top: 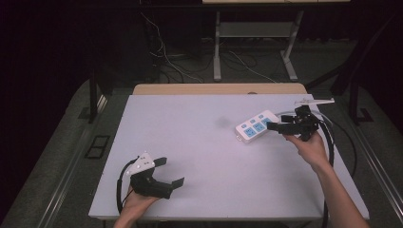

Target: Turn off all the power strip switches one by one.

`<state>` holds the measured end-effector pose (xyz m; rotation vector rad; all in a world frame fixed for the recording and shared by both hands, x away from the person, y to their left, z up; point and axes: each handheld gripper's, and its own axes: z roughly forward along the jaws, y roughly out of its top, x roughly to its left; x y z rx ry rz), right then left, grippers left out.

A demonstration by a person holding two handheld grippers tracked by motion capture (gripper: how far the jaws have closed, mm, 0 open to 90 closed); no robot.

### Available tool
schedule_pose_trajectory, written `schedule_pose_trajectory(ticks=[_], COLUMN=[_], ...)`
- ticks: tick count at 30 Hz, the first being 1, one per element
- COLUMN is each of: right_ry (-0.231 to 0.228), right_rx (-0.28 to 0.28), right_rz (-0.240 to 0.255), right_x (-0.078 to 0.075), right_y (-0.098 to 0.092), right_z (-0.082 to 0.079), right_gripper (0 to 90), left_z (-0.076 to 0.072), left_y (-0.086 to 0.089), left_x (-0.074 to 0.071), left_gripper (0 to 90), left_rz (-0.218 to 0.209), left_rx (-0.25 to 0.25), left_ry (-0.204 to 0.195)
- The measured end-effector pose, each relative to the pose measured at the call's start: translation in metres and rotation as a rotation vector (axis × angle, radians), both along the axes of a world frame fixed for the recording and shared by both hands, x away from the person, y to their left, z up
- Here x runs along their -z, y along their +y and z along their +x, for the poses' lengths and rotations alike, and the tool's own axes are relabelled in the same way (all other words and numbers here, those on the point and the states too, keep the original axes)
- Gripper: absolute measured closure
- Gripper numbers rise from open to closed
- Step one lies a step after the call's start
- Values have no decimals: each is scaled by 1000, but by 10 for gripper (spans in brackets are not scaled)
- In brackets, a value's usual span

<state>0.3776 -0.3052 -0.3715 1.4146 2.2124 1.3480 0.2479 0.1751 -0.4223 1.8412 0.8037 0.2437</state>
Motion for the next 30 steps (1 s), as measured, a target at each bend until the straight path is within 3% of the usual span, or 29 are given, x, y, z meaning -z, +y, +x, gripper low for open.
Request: schedule_pose_trajectory(ticks=[2, 3, 15, 21, 30], right_ry=[-6, -6, -40, -61, -38], right_rx=[-11, -21, -126, -137, -140], right_rz=[6, 10, 43, 48, 67], right_x=[0, 0, 19, 26, 43], right_y=[0, 0, 7, 6, 4], right_z=[-9, -14, -78, -100, -124], right_gripper=[8, 1, 1, 2, 2], left_z=[0, 0, -1, 0, 0], left_y=[0, 0, 0, 0, 0], left_x=[0, 0, 0, 0, 0], left_gripper=[0, 0, 0, 0, 0], left_rz=[-1, -1, -4, -1, 1], left_rx=[0, 0, -2, -3, -5], left_ry=[-1, -1, -1, 0, 3])
